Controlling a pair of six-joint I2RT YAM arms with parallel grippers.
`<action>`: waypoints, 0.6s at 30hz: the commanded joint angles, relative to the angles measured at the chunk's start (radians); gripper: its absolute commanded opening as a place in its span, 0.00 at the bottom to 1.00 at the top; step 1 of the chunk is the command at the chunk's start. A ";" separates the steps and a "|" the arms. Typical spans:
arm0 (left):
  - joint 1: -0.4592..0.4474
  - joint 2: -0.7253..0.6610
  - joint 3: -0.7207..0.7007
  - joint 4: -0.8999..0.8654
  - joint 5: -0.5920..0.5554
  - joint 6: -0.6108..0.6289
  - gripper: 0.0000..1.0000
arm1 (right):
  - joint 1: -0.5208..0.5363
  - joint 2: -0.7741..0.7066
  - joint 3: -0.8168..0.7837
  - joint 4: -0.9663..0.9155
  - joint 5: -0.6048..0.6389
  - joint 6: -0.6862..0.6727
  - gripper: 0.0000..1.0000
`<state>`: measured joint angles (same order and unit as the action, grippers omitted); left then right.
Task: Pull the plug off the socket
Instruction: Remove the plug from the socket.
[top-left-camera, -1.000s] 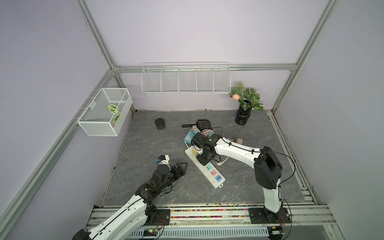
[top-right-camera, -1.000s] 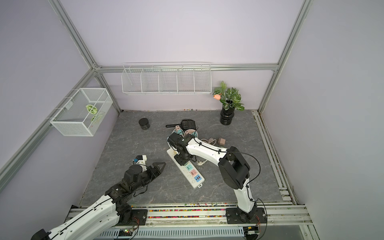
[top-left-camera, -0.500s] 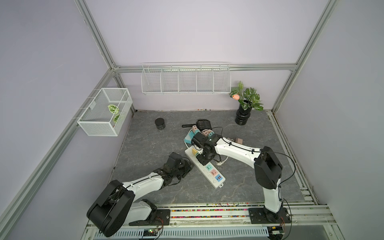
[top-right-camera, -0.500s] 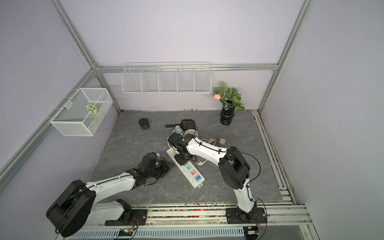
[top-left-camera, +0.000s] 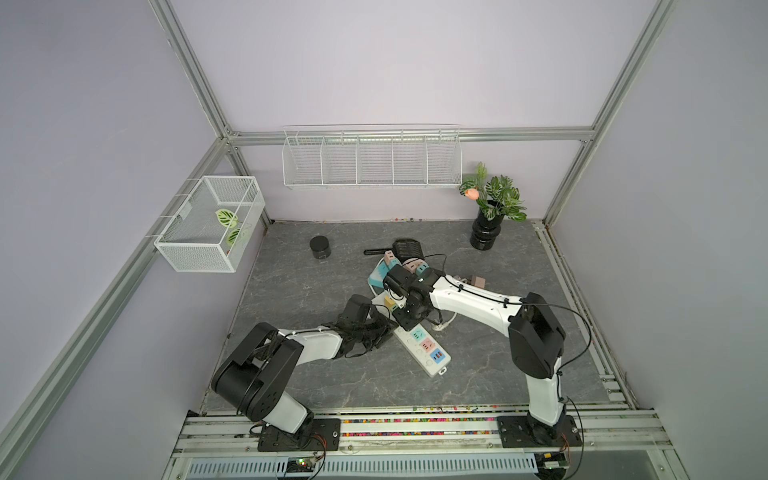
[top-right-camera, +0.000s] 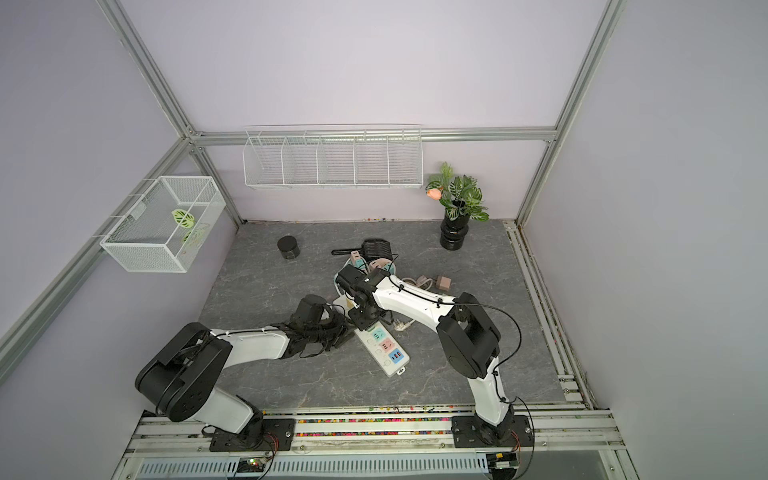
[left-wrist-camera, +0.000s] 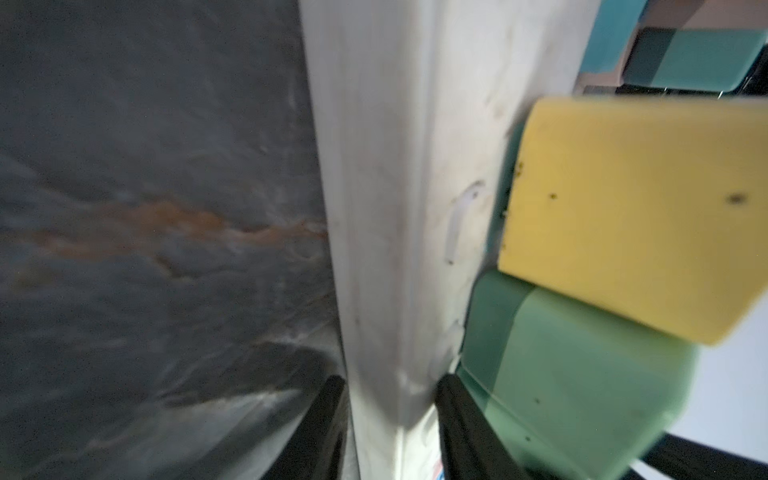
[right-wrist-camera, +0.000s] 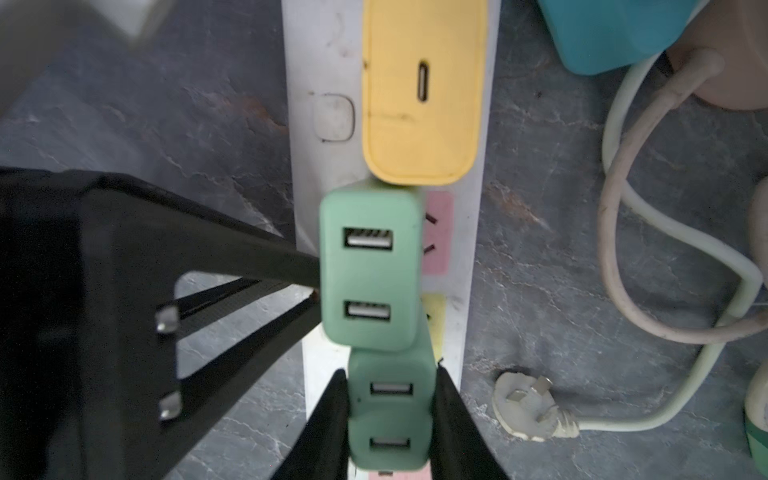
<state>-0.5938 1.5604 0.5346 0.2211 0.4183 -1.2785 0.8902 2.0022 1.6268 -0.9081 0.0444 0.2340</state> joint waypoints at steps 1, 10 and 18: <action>0.014 0.087 -0.010 -0.212 -0.029 -0.028 0.36 | 0.013 0.050 0.074 -0.038 -0.033 0.040 0.26; 0.034 0.201 0.007 -0.295 -0.021 -0.025 0.36 | -0.010 -0.054 -0.075 0.050 -0.059 0.050 0.24; 0.035 0.201 0.029 -0.342 -0.053 -0.006 0.35 | 0.022 0.046 0.102 -0.044 0.089 0.126 0.22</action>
<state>-0.5564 1.6596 0.6258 0.1719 0.5232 -1.2850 0.9260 2.0285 1.6630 -0.9390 0.1917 0.3004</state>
